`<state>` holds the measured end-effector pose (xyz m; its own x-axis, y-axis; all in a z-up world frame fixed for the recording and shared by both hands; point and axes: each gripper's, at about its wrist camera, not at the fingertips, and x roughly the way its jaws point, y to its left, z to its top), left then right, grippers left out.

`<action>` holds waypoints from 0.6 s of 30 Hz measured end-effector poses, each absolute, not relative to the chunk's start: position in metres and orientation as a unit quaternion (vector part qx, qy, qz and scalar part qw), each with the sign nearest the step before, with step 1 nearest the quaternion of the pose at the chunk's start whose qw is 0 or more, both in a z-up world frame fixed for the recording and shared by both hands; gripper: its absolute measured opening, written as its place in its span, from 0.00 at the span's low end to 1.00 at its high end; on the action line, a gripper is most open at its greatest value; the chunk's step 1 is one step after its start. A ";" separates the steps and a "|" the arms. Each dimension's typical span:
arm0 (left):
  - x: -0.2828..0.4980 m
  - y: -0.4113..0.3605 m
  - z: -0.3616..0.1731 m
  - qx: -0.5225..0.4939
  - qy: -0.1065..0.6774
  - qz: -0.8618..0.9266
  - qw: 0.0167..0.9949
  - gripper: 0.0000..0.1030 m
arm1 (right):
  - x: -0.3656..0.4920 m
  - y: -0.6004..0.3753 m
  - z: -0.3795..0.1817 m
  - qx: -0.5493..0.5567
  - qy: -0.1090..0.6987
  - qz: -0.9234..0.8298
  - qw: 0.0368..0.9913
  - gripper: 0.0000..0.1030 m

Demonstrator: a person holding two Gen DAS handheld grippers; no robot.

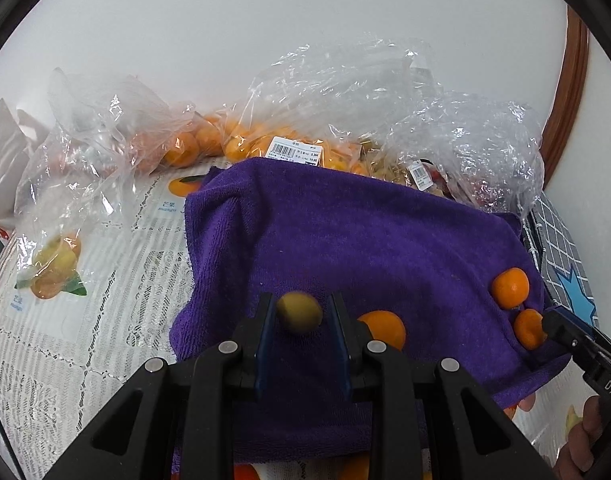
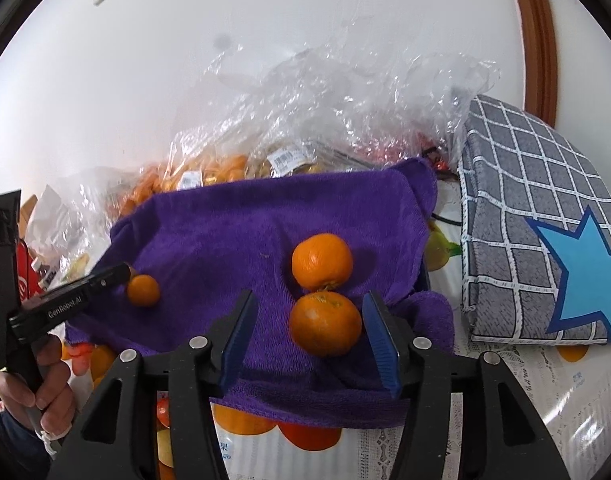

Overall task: Organize fruits
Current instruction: 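Open the right tool onto the towel while the left tool releases the yellow-green fruit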

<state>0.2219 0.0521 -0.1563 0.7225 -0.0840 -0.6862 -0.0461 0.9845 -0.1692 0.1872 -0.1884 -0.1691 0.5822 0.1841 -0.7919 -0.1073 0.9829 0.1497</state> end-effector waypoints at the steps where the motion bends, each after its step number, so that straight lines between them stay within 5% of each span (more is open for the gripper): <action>1: 0.222 0.052 -0.156 -0.087 0.372 -0.010 0.924 0.27 | 0.187 -0.189 -0.168 0.044 0.448 0.080 0.889 0.53; 9: 0.217 0.053 -0.153 -0.095 0.360 -0.019 0.928 0.40 | 0.184 -0.185 -0.165 0.032 0.449 0.083 0.889 0.53; 18: 0.206 0.059 -0.144 -0.111 0.331 -0.012 0.937 0.42 | 0.176 -0.183 -0.155 0.033 0.438 0.087 0.894 0.53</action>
